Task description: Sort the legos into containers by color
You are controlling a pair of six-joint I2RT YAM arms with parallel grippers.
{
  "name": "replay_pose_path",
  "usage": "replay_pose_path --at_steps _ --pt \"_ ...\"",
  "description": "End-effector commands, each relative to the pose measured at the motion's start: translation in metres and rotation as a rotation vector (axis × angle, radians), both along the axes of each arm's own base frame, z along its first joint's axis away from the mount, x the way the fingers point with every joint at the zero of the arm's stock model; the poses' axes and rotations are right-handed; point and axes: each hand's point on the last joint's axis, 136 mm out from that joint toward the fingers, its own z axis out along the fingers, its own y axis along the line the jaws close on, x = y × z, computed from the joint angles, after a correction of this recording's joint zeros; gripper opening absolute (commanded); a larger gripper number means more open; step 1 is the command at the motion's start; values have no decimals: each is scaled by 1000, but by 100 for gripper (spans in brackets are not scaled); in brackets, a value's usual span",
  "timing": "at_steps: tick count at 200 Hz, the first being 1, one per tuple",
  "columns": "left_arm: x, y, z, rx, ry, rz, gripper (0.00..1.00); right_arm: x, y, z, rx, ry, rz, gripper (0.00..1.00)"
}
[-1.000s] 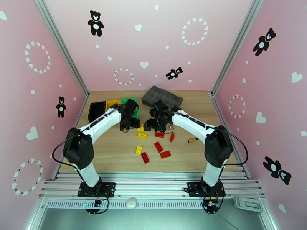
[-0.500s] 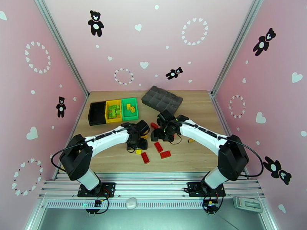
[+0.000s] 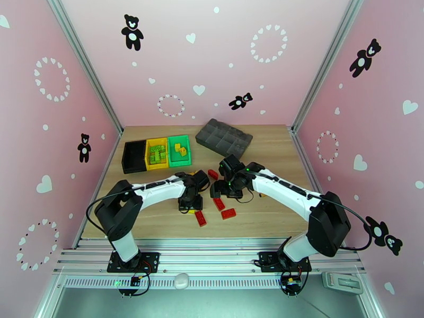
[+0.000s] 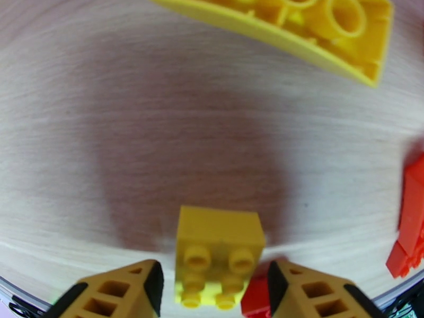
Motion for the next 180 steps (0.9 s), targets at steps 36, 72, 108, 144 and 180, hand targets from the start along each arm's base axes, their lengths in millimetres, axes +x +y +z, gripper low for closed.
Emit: replay_pose_path --at_steps 36,72,108,144,180 --pt "11 -4 4 13 -36 12 38 -2 0 8 11 -18 9 76" --pt "23 0 20 0 -63 38 30 2 10 9 39 -15 29 75" --pt "44 3 47 -82 -107 85 30 10 31 11 99 2 59 75" --pt "74 4 81 -205 -162 141 30 23 65 17 166 21 111 73" --pt "113 35 106 -220 -219 218 30 44 90 25 195 12 126 72"
